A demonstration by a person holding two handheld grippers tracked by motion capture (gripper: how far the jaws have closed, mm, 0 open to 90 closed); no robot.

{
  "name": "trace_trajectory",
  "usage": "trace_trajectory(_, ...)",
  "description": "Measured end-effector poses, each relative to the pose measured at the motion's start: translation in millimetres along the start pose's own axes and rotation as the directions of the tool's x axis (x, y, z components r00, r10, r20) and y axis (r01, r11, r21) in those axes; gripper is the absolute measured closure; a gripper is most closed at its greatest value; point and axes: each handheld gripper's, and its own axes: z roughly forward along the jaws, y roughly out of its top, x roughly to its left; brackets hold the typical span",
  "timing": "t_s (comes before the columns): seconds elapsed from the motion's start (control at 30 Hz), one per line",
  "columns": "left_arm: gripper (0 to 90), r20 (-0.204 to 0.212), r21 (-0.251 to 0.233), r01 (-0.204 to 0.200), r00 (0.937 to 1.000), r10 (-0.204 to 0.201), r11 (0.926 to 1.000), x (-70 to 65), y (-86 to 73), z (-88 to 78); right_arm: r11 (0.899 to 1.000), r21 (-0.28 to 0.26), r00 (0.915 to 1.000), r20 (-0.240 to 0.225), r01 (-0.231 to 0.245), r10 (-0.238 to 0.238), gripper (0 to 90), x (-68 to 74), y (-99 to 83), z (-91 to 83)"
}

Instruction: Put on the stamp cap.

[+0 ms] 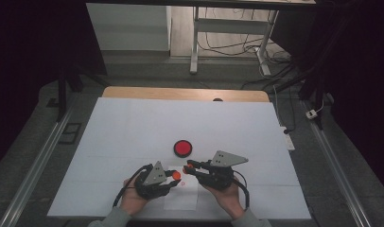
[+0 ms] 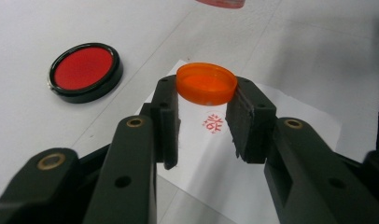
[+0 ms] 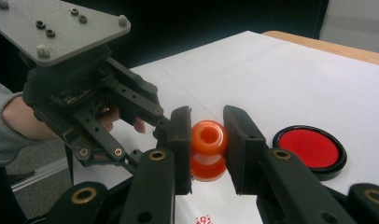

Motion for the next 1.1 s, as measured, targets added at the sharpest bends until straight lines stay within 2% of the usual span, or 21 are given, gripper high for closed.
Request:
trace_trajectory(0.93, 64.7, 0.010, -0.018, -0.012, 0.9999, 0.012, 0.9998, -2.9, 10.0, 9.3, 1.000, 0.021, 0.9999, -0.015, 0.002, -0.001, 72.3, 4.6, -4.0, 5.4)
trace_trajectory(1.1, 64.7, 0.014, -0.028, -0.001, 0.9999, 0.001, 0.9996, -2.5, 10.2, 8.7, 1.000, 0.025, 0.9998, -0.019, 0.003, -0.003, 72.3, 4.9, -5.0, 6.6)
